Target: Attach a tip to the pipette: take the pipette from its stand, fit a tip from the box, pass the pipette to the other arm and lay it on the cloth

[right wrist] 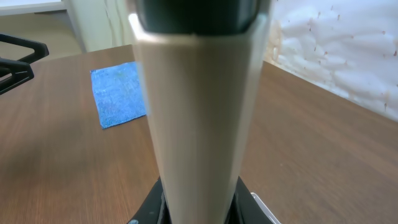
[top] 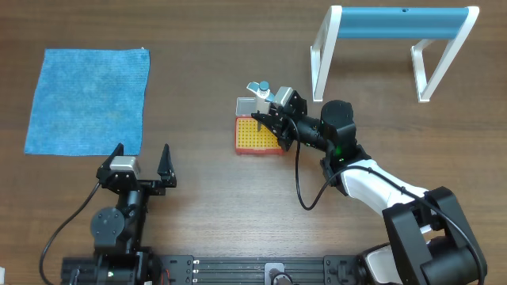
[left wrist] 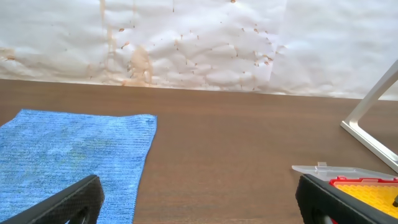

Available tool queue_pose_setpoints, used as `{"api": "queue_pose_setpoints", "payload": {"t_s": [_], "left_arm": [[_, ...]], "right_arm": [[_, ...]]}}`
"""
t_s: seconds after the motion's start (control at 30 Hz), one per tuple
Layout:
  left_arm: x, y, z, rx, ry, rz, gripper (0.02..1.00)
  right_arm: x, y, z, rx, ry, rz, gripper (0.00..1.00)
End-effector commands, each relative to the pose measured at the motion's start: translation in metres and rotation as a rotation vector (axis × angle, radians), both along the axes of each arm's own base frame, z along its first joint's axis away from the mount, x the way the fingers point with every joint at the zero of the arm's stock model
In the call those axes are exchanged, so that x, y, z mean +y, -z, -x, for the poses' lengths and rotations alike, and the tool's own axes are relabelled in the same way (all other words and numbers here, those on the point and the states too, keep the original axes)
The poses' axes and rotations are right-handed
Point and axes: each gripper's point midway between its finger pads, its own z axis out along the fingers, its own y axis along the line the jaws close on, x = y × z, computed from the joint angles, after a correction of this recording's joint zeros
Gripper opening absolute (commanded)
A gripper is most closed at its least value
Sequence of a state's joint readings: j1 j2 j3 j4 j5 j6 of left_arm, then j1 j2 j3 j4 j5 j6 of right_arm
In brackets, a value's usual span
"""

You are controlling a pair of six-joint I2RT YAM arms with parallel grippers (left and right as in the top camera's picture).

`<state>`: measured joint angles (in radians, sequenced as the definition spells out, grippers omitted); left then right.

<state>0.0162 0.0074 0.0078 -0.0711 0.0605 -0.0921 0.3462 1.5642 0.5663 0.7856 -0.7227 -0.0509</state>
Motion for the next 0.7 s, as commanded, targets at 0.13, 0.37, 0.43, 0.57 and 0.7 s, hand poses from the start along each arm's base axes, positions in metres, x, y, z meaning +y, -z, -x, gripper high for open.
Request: {"api": "queue_pose_setpoints", "payload": {"t_s": [0.13,0.37,0.43,0.57,0.7], "left_arm": [[-0.0016,0.0015,0.0002,0.004,0.007,0.009,0.996],[-0.0016,0.0015,0.0002,0.004,0.007,0.009,0.996],[-0.0016,0.0015,0.0002,0.004,0.007,0.009,1.000],[-0.0016,0.0015,0.0002,0.004,0.007,0.009,0.998],[-0.0016,0.0015,0.0002,0.004,0.007,0.009,0.998]], "right_arm": [[0.0016,-0.0085,0.0026,-0.042,-0.003,-0.002,0.077],[0.0026,-0.0084,0.0033,-0.041,-0.005,-0.002,0.077],[0.0025,-0.0083,0.0032,-0.041,-0.005,-0.002,0.077],[0.0028,-0.0040,0.0027,-0.030,-0.005,0.002,0.077],[0.0035,-0.0038,0.0032,-0.030,-0.007,0.002,0.077]]}}
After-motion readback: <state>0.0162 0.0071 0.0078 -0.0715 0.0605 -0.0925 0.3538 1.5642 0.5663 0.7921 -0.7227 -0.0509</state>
